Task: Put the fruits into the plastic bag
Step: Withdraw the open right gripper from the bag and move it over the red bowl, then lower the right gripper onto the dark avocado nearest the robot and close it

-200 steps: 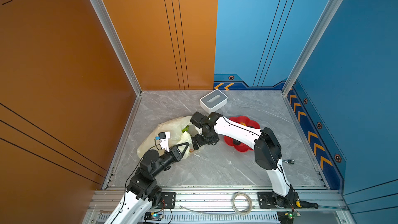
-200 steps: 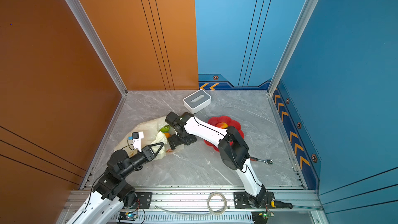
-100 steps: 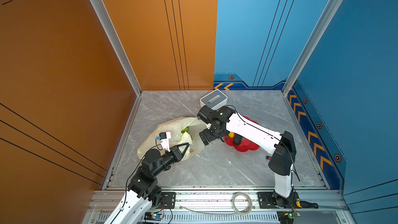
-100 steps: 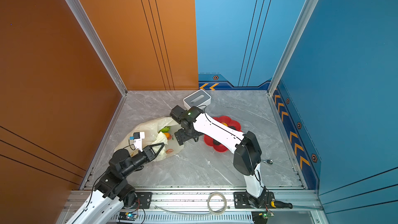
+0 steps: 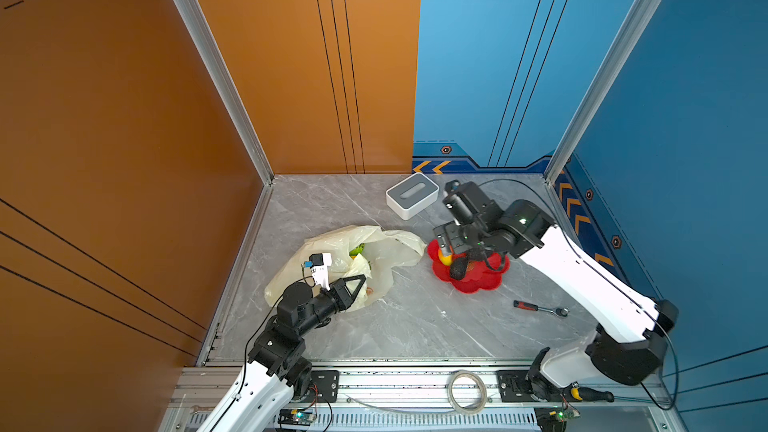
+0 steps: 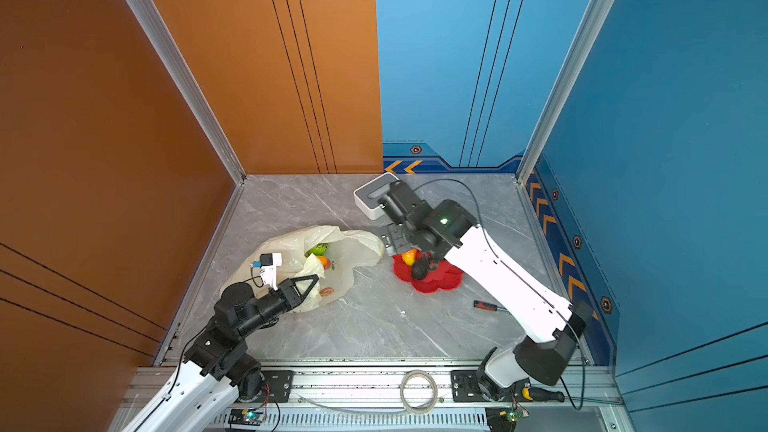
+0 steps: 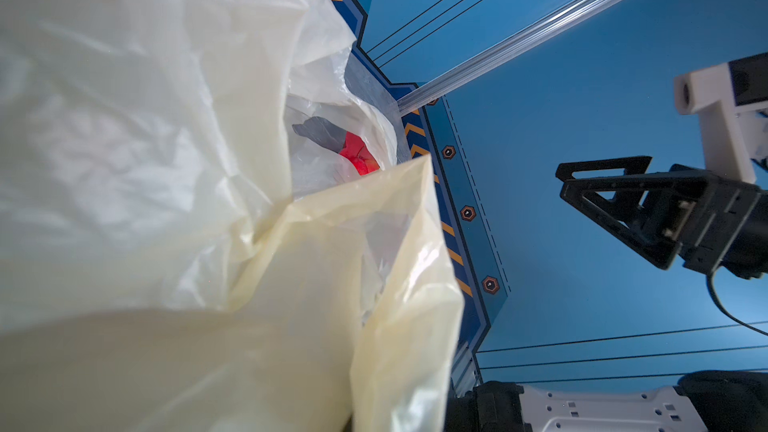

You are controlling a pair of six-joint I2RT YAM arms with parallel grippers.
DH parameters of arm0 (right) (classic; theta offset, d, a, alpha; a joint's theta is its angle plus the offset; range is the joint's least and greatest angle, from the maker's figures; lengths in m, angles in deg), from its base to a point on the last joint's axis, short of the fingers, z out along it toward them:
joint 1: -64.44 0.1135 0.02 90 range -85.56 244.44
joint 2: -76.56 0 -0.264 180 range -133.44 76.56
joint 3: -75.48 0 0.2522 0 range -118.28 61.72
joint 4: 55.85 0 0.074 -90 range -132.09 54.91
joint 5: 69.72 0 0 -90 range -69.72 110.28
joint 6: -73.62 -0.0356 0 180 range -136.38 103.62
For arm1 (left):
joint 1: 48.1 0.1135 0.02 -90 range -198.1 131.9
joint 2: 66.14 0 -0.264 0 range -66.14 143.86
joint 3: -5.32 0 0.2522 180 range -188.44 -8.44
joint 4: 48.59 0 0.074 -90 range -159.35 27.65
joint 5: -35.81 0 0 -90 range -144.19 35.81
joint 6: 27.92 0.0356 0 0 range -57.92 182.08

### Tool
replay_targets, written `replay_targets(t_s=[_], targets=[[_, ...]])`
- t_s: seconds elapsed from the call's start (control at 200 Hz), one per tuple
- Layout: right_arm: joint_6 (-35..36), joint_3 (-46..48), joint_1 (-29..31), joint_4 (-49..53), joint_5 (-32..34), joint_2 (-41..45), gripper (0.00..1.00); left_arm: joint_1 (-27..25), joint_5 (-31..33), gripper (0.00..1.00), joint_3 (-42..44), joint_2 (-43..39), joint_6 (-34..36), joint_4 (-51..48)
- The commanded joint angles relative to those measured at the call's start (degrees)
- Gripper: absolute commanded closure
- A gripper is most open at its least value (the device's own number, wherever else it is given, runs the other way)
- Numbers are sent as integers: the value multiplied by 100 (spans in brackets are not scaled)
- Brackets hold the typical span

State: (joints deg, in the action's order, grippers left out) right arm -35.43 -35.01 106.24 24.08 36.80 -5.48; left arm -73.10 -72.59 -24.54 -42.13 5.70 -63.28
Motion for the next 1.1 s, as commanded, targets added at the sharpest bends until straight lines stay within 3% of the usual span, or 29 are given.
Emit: replay_targets(t_s=[0.0, 0.2, 0.571, 1.091], targets=[[-428, 721, -873, -550, -1007, 519, 0, 63, 105, 100, -141, 42, 142, -160], [-904, 1734, -2029, -1177, -2090, 1234, 0, 57, 314, 100, -135, 136, 49, -293], [-1362, 3315, -3474, -1957, -3667, 1879, 0, 47, 738, 100, -361, -61, 21, -1189], [-1824, 4252, -3496, -2277, -3975, 1771, 0, 38, 739, 100, -267, -278, -5, -1436]])
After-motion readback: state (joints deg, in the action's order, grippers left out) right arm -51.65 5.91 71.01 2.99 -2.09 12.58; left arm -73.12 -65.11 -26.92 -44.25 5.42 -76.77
